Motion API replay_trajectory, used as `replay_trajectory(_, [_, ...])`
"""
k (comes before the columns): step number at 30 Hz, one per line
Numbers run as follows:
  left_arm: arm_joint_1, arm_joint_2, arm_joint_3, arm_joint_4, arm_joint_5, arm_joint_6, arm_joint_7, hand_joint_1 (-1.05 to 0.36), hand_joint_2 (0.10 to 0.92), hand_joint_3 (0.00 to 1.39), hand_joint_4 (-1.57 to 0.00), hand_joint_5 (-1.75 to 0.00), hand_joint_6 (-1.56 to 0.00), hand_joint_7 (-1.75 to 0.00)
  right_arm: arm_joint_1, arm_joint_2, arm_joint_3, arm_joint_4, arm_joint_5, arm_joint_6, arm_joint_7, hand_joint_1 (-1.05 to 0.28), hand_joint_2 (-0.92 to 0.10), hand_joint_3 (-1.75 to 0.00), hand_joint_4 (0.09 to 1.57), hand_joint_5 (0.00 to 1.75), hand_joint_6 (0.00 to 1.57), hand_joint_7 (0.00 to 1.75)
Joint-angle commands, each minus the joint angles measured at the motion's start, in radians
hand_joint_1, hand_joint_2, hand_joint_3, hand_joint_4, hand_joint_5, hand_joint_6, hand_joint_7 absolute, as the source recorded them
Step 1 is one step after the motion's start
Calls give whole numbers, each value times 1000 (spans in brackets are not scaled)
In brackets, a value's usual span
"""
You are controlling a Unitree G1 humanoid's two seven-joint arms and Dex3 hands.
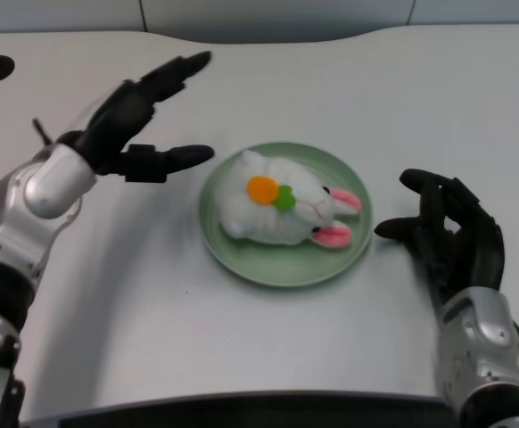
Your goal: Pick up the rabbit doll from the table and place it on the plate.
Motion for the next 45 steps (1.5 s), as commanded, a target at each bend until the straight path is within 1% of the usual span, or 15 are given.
replay_trajectory(1, [66, 7, 58, -45, -69, 2, -31, -746, 921, 462, -233, -178, -197, -78, -1, 5, -2, 6, 2, -9, 6, -414, -921, -428, 737, 1343, 641, 1015])
replay_trajectory(3, [106, 0, 92, -82, -111, 15, -45, -730, 921, 458, -268, -213, -233, -90, 0, 7, -4, 3, 7, -4, 9, -413, -921, -420, 748, 1349, 644, 1022])
replay_trajectory(6, [181, -32, 159, -166, -222, 74, -86, -700, 921, 439, -291, -319, -297, -84, 9, 8, 7, -10, -8, -10, -5, -414, -921, -424, 740, 1350, 642, 1028])
replay_trajectory(11, [314, -82, 254, -361, -389, 252, -130, -638, 921, 435, -277, -567, -410, -52, 19, 8, 12, -12, -15, -25, -3, -406, -921, -438, 726, 1349, 641, 1030])
replay_trajectory(13, [356, -99, 284, -425, -458, 320, -160, -622, 921, 431, -250, -645, -427, -43, 20, 9, 11, -16, -13, -22, 0, -398, -921, -448, 728, 1345, 641, 1022])
replay_trajectory(14, [382, -106, 298, -456, -487, 351, -171, -624, 921, 431, -244, -671, -431, -42, 20, 11, 7, -15, -7, -24, 7, -397, -921, -450, 729, 1344, 641, 1020])
replay_trajectory(19, [497, -143, 361, -600, -612, 516, -185, -647, 921, 424, -278, -739, -460, -44, 25, 17, 8, -35, -4, -9, 3, -396, -921, -450, 732, 1338, 644, 1004])
replay_trajectory(24, [620, -216, 408, -734, -681, 653, -102, -560, 921, 509, -313, -878, -550, -59, 35, 15, 19, -46, -20, -25, -3, -400, -921, -478, 734, 1351, 645, 992])
replay_trajectory(25, [635, -229, 417, -755, -693, 675, -88, -552, 921, 514, -312, -901, -562, -61, 35, 16, 18, -48, -19, -17, -5, -399, -921, -479, 731, 1349, 644, 990])
replay_trajectory(28, [690, -283, 452, -812, -747, 714, -52, -515, 921, 531, -313, -1064, -638, -91, 35, 16, 20, -51, -19, -11, -9, -399, -921, -470, 726, 1342, 645, 989])
replay_trajectory(31, [733, -311, 473, -831, -792, 727, -68, -499, 921, 575, -263, -1220, -626, -96, 37, 15, 23, -56, -21, -7, -11, -404, -921, -468, 717, 1337, 642, 993])
replay_trajectory(33, [752, -328, 486, -840, -819, 740, -67, -492, 921, 577, -247, -1251, -615, -95, 40, 15, 23, -58, -22, -21, -8, -404, -921, -472, 723, 1343, 638, 995])
replay_trajectory(35, [763, -338, 496, -833, -831, 740, -69, -477, 921, 575, -264, -1269, -621, -102, 38, 14, 21, -54, -20, -22, -10, -406, -921, -475, 724, 1346, 633, 994])
replay_trajectory(41, [771, -348, 500, -816, -822, 730, -73, -472, 921, 602, -342, -1310, -707, -159, 36, 10, 15, -62, -6, 5, 0, -399, -921, -466, 731, 1345, 642, 1004])
replay_trajectory(45, [769, -356, 506, -801, -827, 713, -92, -466, 921, 597, -346, -1316, -720, -174, 37, 6, 18, -57, -15, -9, -7, -396, -921, -469, 720, 1339, 634, 1006])
